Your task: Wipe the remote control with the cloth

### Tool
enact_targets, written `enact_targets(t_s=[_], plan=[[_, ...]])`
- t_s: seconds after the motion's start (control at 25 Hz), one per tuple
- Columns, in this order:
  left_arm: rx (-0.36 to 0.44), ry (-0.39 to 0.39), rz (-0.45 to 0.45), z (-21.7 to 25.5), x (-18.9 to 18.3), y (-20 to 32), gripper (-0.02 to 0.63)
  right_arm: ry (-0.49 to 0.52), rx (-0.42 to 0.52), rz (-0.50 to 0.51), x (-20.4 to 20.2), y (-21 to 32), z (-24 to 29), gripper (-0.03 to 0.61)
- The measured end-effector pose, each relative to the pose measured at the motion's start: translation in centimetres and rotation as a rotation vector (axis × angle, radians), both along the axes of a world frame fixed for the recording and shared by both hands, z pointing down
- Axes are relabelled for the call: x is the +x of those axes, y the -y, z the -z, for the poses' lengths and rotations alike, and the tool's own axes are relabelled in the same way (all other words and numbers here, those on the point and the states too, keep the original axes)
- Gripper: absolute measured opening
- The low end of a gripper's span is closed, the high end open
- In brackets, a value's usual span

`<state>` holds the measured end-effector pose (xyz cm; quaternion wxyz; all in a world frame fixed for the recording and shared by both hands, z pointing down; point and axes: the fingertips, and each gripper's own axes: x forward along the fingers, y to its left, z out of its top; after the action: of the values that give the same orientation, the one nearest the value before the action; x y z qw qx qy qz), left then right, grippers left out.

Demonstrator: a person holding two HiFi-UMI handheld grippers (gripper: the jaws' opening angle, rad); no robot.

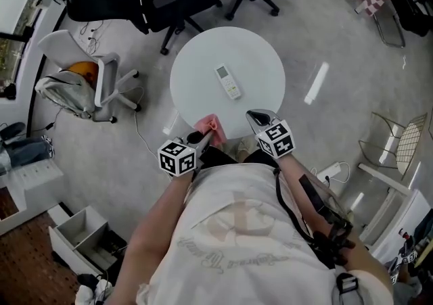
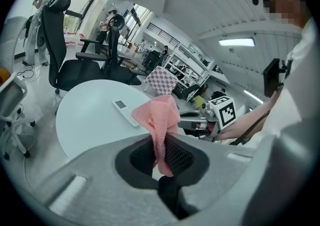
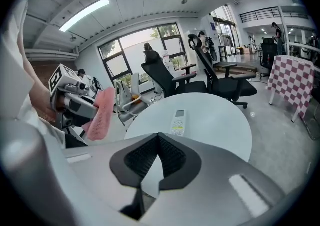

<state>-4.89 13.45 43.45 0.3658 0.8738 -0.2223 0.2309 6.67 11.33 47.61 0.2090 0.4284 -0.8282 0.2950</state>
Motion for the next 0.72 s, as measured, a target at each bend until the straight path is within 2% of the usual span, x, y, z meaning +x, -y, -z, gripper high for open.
enact_targets(t_s=[0.36, 0.72], plan=[[-0.068, 0.021, -0.095, -2.6, 1.6, 4.5, 0.020, -0.033, -0.064, -0.057, -0.4, 3.2, -2.6, 0.008], [-0.122, 0.065, -0.238, -5.2, 2.7, 9.6, 0.020, -0.091, -0.143, -0.120, -1.4, 5.4, -6.3, 0.008]])
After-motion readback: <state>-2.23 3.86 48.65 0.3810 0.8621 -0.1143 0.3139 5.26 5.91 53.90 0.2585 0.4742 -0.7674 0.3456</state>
